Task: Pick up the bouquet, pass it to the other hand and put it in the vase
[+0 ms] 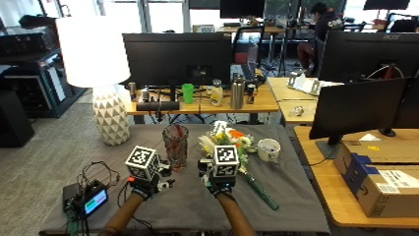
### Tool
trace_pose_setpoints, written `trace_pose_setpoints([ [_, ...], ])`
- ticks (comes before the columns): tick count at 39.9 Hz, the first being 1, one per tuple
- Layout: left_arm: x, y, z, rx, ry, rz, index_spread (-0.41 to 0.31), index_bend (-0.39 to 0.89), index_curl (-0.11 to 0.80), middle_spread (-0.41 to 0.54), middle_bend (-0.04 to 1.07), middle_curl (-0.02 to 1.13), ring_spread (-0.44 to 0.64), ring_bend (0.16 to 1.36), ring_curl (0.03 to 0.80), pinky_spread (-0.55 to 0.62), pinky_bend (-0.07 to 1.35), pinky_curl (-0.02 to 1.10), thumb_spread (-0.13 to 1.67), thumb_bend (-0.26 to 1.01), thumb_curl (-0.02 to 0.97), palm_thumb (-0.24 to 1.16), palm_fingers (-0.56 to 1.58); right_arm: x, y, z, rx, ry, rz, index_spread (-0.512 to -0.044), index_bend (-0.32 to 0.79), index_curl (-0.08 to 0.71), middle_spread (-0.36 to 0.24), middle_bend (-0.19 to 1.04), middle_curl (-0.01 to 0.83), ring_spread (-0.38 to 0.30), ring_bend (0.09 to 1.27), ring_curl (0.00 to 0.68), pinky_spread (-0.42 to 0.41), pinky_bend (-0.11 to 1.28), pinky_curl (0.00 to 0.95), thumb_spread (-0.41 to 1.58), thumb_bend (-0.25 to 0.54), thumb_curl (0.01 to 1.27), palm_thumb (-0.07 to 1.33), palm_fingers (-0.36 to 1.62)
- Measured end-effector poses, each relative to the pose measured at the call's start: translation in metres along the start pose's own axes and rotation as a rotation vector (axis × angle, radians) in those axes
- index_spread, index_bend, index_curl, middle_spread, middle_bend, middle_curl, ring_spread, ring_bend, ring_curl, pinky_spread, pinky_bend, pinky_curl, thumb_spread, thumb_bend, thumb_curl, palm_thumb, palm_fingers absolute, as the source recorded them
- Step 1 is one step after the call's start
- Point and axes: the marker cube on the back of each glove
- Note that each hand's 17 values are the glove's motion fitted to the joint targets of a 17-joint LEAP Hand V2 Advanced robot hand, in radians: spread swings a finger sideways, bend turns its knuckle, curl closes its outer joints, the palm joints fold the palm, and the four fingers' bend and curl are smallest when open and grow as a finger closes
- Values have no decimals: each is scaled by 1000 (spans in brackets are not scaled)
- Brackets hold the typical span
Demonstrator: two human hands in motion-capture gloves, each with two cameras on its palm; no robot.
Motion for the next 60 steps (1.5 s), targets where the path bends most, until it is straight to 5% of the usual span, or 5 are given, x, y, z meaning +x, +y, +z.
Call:
trace_pose_setpoints([
  [7, 3, 4, -2, -15, 27, 3, -67, 127, 99, -13, 239, 187, 35, 556, 220, 135, 417, 203, 756, 59, 84, 152, 634, -1, -4, 3, 19, 6, -8, -268, 166, 143, 45, 273, 147, 122, 298, 137, 238, 383, 176, 810, 342, 140, 506, 446],
  [16, -1, 0, 5, -17, 20, 0, -80, 128, 156, -10, 219, 253, 57, 555, 262, 172, 422, 265, 967, 17, 140, 161, 596, -3, -4, 6, 12, 14, -34, -322, 151, 198, 61, 267, 213, 155, 298, 180, 291, 382, 232, 1092, 324, 196, 529, 417],
  [39, 2, -4, 4, 33, 41, 18, -86, 121, 221, -6, 194, 340, 81, 548, 303, 203, 393, 337, 1078, -22, 223, 160, 565, 6, 3, 5, 2, -2, -42, -335, 131, 247, 71, 244, 306, 172, 309, 245, 317, 379, 310, 1276, 217, 278, 560, 376],
  [60, 6, 6, 1, 24, 96, -15, -80, 114, 239, -9, 190, 372, 83, 554, 325, 213, 386, 376, 1087, -22, 252, 158, 550, 166, 3, 40, 68, -36, 183, -331, 96, 204, 71, 250, 349, 197, 291, 271, 322, 517, 376, 1211, 95, 321, 608, 207],
])
